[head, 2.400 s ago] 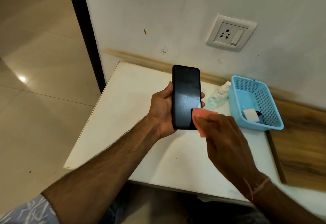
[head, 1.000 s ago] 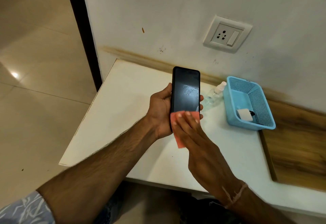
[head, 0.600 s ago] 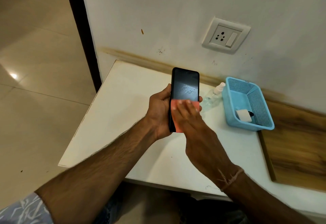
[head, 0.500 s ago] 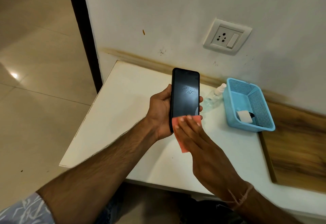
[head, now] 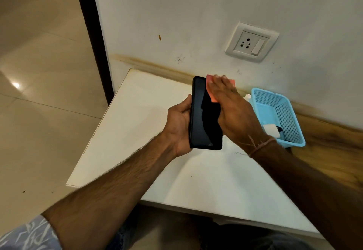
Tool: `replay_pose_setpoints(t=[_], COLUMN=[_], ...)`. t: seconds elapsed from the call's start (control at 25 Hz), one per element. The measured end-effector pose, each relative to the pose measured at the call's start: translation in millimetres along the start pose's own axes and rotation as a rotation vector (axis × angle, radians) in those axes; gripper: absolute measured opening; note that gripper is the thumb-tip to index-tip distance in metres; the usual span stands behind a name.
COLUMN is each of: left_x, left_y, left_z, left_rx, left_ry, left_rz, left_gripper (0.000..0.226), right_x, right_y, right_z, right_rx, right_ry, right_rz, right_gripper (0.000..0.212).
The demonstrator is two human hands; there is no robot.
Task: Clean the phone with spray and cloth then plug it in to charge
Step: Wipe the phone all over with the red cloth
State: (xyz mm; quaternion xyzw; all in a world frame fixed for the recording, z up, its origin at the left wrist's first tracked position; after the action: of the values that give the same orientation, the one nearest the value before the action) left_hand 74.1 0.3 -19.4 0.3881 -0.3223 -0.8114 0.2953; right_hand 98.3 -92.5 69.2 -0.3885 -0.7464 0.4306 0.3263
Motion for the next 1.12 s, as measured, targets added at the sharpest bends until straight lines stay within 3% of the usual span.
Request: replay_pose_setpoints(t=[0.2,0.32,0.56,0.8,0.96,1.12], left_x=[0.8,1.6,4.3,1.6,-0.6,-1.0], left_y=[0.3,2.0,12.0,10.5,3.2,1.9], left_z=[1.3,2.6,9.4,7.8,2.8,2.7], left_rx=[0.001,0.026,0.142,0.120,0.025,0.011], left_ry=[-0.002,-0.017,-0.070,-0.085,-0.050,-0.035], left_rz=[-0.036,-0.040,0.021,0.041,0.020,0.031], left_gripper=[0.059,0.066,0.074,0.072,0.058,0.052], right_x=[15.2,31.1,56.0,54.7,30.6,18.2], right_y=[-3.9,-7.3,5.0,1.4,6.4,8.9], right_z=[25.9,73.5,136.1,72.6,9.3,-21.3], right_rx=[-0.027,-0.019,0.171,0.048,0.021,0.003], right_ry=[-0.055,-0.091,-0.210,-0.147,-0.017,0.014], right_rz=[-0.016,0.020,0.099,-0.023,-0.046,-0.026], right_gripper=[0.063,0.081,0.095,0.084,0.066,0.061])
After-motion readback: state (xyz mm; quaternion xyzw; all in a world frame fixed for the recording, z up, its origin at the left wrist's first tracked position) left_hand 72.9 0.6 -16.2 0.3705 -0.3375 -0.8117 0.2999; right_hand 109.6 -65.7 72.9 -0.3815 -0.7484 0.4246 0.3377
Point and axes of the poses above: each hand's wrist, its own z-axis away from the middle knuckle, its own y-axis out of the palm, x = y × z, the point moved 6 cm from there along -z, towards the middle knuckle, and after that the axes turned 11 degrees about -x, right-handed, at the moved point
